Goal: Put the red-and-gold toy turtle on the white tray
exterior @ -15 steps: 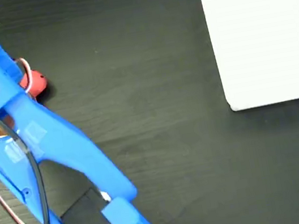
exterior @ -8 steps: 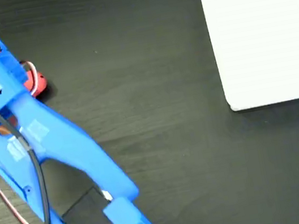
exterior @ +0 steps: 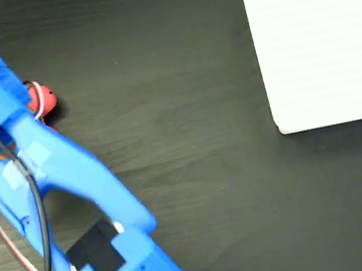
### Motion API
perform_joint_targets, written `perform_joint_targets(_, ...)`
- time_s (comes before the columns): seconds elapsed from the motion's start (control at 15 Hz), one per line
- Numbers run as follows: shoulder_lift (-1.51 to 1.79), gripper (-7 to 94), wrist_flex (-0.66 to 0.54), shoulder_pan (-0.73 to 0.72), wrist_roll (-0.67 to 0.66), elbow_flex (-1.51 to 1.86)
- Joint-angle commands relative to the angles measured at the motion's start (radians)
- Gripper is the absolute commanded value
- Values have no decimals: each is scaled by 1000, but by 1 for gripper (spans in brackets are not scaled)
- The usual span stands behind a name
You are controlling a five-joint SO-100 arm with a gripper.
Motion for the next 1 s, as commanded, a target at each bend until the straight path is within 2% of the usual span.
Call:
perform_joint_targets(0.0, 20, 65, -6, -11, -6, -12)
perform_joint_targets(0.67, -43, 65, -81, -9, 17, -15)
perform_joint_targets(0.8, -51, 59, -89, -8, 17, -18)
perform_joint_targets(0.87, -60, 54, -89, -8, 15, -25)
perform_joint_targets(0.93, -64, 45, -89, -8, 17, -28)
